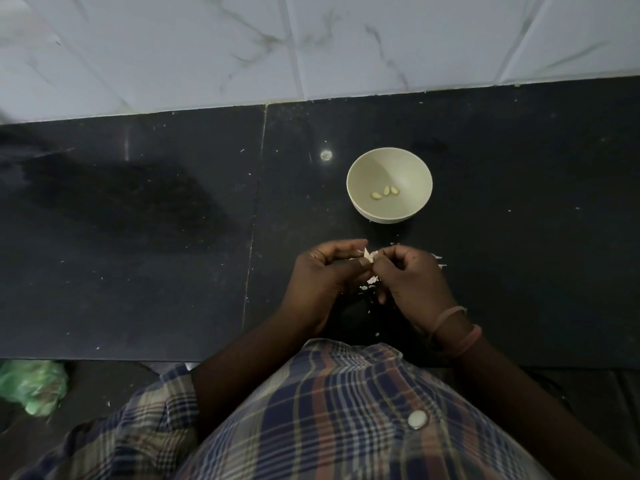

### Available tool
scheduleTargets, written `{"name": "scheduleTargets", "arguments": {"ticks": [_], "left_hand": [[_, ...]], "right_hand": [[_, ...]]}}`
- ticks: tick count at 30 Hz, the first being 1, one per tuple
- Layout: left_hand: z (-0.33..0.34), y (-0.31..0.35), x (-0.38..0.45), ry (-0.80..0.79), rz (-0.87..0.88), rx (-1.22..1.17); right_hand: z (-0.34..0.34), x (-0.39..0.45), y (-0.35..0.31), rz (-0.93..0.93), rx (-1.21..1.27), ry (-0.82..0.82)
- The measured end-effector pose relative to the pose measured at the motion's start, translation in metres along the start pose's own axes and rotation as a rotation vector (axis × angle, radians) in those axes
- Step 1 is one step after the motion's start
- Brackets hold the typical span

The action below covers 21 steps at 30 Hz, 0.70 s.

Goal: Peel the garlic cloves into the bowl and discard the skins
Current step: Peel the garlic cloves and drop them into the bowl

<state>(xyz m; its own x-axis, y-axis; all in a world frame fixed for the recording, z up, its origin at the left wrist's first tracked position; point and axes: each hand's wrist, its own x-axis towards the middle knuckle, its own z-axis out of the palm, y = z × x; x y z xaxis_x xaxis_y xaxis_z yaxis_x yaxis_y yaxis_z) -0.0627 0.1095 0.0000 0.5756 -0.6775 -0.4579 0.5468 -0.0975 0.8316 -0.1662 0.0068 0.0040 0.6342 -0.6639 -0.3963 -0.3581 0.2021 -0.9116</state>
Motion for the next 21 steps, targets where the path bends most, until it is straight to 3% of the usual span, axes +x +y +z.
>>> {"name": "scheduleTargets", "arguments": {"ticks": [8,18,21], "left_hand": [[0.001,-0.001,-0.008,-0.077,-0.003,0.153],[-0.001,-0.008,-0.001,0.020,-0.187,-0.190],[-0.003,-0.008,0.001,0.057,-0.195,-0.271]], "right_hand": [[0.002,0.000,-0.001,-0.010,0.019,0.046],[0.010,-0.001,0.010,0.081,0.109,0.052],[0.010,0.002,0.013,0.162,0.278,0.110]]}}
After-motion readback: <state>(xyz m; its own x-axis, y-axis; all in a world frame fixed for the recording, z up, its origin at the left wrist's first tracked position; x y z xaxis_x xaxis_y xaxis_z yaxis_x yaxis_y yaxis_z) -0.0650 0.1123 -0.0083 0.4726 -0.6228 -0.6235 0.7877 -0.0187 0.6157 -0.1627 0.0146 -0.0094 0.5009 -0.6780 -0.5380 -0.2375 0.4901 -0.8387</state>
